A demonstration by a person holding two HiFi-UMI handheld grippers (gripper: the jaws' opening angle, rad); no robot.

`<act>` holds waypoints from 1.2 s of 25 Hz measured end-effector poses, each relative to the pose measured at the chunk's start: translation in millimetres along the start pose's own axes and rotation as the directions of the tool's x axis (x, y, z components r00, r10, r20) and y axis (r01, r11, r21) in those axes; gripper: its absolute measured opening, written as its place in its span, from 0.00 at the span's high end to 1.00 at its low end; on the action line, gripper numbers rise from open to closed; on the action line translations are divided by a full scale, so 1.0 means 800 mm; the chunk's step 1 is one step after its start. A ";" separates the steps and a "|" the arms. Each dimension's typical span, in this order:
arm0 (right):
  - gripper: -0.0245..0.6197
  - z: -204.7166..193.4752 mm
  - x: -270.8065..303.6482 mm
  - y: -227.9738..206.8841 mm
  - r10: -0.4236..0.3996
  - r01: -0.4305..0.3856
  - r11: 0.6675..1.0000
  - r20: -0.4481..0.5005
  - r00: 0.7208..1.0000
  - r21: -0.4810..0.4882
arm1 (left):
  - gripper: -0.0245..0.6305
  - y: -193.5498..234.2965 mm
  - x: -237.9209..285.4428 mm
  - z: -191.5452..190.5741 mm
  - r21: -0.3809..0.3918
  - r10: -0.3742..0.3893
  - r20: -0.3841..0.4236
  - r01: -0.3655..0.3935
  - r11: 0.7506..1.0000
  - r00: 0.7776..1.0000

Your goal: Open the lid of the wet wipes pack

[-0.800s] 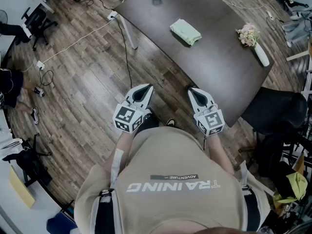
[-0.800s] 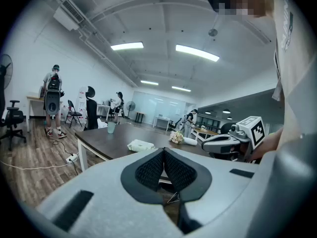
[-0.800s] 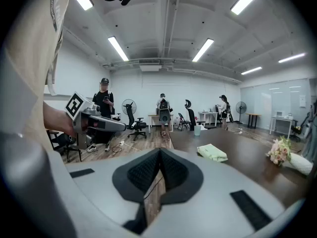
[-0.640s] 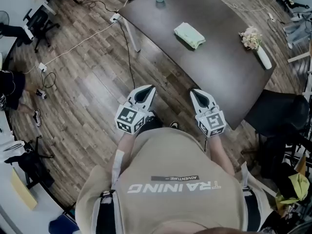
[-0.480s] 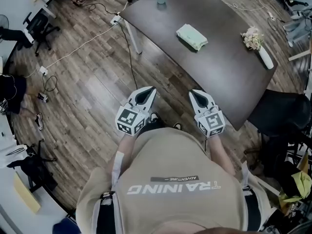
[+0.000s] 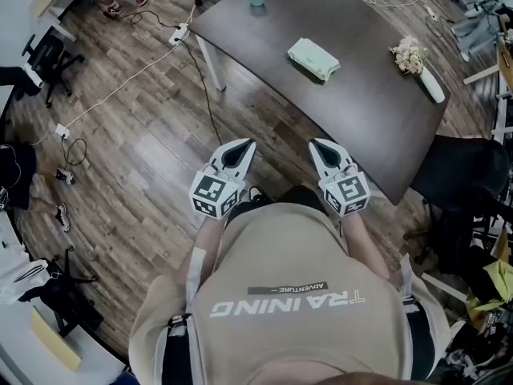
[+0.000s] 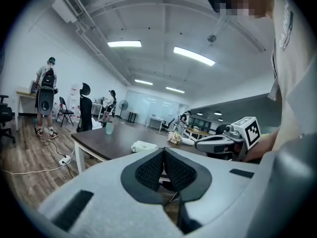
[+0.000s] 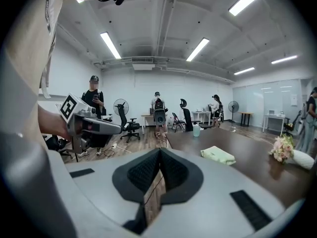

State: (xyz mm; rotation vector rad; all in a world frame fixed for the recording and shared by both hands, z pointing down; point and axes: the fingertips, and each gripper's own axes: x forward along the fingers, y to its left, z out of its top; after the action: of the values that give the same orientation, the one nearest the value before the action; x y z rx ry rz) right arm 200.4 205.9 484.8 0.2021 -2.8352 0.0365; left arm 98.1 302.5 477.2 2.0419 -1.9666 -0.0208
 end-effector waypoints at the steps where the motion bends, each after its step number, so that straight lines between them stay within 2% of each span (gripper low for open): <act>1: 0.94 0.001 0.001 0.001 0.003 -0.003 1.000 -0.005 1.000 -0.007 | 0.95 0.005 0.000 -0.003 -0.005 0.005 0.002 -0.005 1.000 1.000; 6: 0.94 0.011 0.013 0.001 0.017 -0.019 0.998 -0.044 0.999 -0.059 | 0.95 0.023 -0.001 -0.004 -0.050 0.034 0.009 -0.033 0.998 0.999; 16: 0.94 0.006 0.079 -0.021 0.052 -0.053 0.998 -0.054 0.997 -0.014 | 0.95 0.073 0.013 -0.015 -0.083 0.074 -0.047 -0.078 0.994 0.996; 21: 0.94 -0.014 0.127 -0.066 0.045 -0.043 0.998 -0.062 0.997 0.043 | 0.95 0.112 0.055 0.000 -0.059 0.074 -0.086 -0.079 0.995 0.994; 25: 0.94 -0.009 0.177 -0.104 0.023 -0.020 0.997 -0.039 0.999 0.073 | 0.95 0.150 0.094 0.015 -0.031 0.048 -0.137 -0.053 0.998 0.989; 30: 0.94 -0.005 0.222 -0.163 -0.009 0.011 0.999 -0.039 0.999 0.042 | 0.95 0.185 0.174 0.035 -0.001 0.008 -0.192 -0.008 1.000 0.981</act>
State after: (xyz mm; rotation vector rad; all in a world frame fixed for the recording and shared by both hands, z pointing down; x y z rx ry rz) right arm 51.8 53.4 541.5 0.2222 -2.7960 0.0976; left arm -43.5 158.2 511.6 1.9545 -1.8550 0.1700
